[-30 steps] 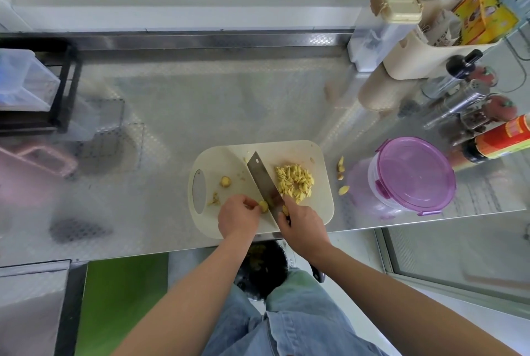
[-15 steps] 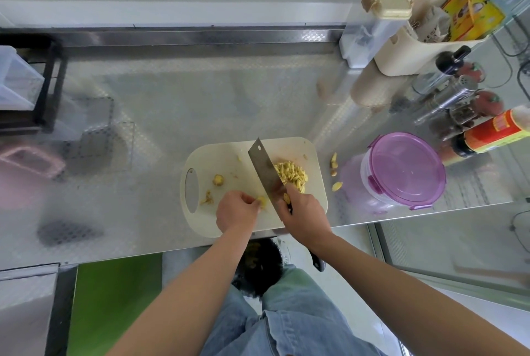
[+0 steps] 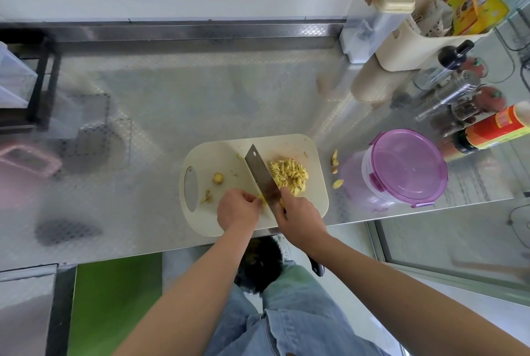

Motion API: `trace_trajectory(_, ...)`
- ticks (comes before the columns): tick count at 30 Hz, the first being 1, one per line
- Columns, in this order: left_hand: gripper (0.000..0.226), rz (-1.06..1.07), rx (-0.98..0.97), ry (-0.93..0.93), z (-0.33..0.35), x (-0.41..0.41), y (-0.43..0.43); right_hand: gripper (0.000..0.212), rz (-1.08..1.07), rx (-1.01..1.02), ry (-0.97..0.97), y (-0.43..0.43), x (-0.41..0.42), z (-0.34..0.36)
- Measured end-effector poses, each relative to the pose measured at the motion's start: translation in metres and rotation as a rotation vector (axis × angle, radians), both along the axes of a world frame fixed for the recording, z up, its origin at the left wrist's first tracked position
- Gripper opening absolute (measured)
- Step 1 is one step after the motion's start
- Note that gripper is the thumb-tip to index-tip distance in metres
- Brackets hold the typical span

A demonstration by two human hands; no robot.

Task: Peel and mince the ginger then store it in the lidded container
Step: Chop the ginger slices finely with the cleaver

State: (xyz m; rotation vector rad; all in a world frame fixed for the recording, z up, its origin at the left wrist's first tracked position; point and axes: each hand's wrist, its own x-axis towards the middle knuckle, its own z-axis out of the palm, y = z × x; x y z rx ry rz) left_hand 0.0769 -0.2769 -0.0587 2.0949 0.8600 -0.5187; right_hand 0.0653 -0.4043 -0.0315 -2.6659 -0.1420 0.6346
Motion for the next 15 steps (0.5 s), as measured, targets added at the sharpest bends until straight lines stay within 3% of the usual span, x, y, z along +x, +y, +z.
trace_trajectory(6, 0.009, 0.002, -0.005, 0.001, 0.001, 0.0, 0.001, 0.006, 0.03, -0.072, 0.008, 0.014, 0.001, -0.003)
trace_trajectory(9, 0.011, 0.008, -0.023, 0.005, 0.001, 0.0, 0.001, 0.015, -0.012, -0.038, -0.003, 0.016, 0.008, -0.007)
trace_trajectory(15, 0.014, 0.036, -0.053, 0.007, -0.002, 0.0, 0.002, 0.007, -0.028, 0.05, -0.033, 0.007, 0.009, -0.002)
